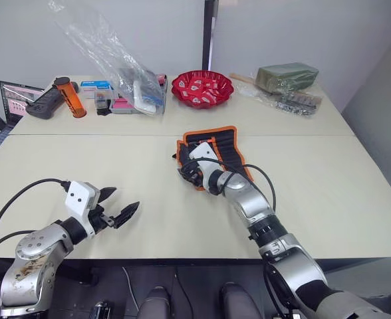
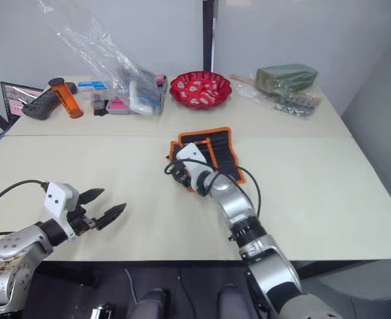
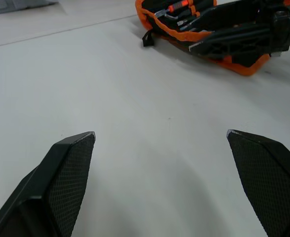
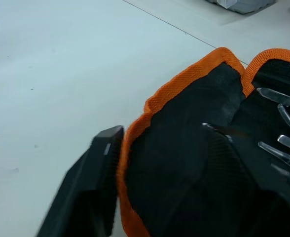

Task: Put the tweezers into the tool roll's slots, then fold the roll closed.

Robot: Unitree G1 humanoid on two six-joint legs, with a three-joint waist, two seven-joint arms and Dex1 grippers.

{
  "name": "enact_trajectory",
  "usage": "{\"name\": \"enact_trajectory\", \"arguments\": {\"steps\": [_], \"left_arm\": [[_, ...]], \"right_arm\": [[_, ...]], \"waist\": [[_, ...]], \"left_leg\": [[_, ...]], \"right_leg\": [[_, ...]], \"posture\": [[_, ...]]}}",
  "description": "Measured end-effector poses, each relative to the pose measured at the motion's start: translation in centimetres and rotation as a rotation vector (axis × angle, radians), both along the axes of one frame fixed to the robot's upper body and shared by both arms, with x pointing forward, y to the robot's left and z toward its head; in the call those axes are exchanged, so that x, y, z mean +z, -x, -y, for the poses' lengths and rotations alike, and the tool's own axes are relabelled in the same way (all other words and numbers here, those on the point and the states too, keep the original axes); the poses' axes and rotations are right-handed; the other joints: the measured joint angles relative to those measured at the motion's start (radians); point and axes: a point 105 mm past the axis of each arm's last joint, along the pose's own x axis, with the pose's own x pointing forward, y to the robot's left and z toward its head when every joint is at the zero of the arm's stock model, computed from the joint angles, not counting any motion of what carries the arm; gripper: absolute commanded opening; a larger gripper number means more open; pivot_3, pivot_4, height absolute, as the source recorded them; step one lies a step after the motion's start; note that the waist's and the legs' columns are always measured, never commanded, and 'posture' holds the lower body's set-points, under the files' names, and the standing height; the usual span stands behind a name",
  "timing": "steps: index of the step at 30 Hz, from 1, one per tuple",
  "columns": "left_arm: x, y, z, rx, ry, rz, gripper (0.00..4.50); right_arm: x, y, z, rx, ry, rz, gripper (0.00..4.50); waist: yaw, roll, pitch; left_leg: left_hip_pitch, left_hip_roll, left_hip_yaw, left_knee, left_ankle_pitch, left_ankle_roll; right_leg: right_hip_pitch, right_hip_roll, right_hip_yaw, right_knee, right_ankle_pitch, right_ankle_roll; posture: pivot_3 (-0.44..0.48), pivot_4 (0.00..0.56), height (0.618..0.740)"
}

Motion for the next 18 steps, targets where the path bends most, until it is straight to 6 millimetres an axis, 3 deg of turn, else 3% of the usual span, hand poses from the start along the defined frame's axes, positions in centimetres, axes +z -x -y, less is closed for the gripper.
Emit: {"name": "enact_trajectory", "arguments": {"steps": [4,5,11,18], "left_arm": [[0.0,0.0,-0.3,0.010,-0.014,0.002,4.50],[-0.1,0.1,-0.4,0.013,-0.022,-0.002,4.50],[-1.5,0.5,-1.3,0.035,-0.045,-0.037,4.50],[-1.8,0.8,-2.4,0.026,-0.110,-0.054,4.50]], "right_arm": [[-0.3,-0.3,-0.5,0.009,0.005,-0.009,0.17],[-0.6,-0.2,-0.8,0.020,0.009,-0.018,0.03],[-0.6,0.2,-1.8,0.100,0.001,-0.011,0.03],[-0.8,3.2,-5.9,0.338,0.015,0.007,0.03]], "waist": [[-0.001,0.000,0.000],[-0.003,0.000,0.000],[-0.003,0.000,0.000],[-0.011,0.001,0.001]], "left_leg": [[0.000,0.000,0.000,0.000,0.000,0.000],[0.001,0.000,0.000,0.000,0.000,0.000],[0.001,0.000,0.000,-0.001,0.000,0.000],[0.002,0.002,0.001,-0.003,0.000,0.000]], "right_leg": [[0.000,0.000,0.000,0.000,0.000,0.000],[0.000,0.000,0.000,0.000,0.000,0.000],[0.000,0.000,0.000,0.000,0.000,0.000],[-0.002,0.002,0.000,0.001,0.000,-0.001]], "posture": [[0.000,0.150,0.740],[0.000,0.150,0.740],[0.000,0.150,0.740],[0.000,0.150,0.740]]}}
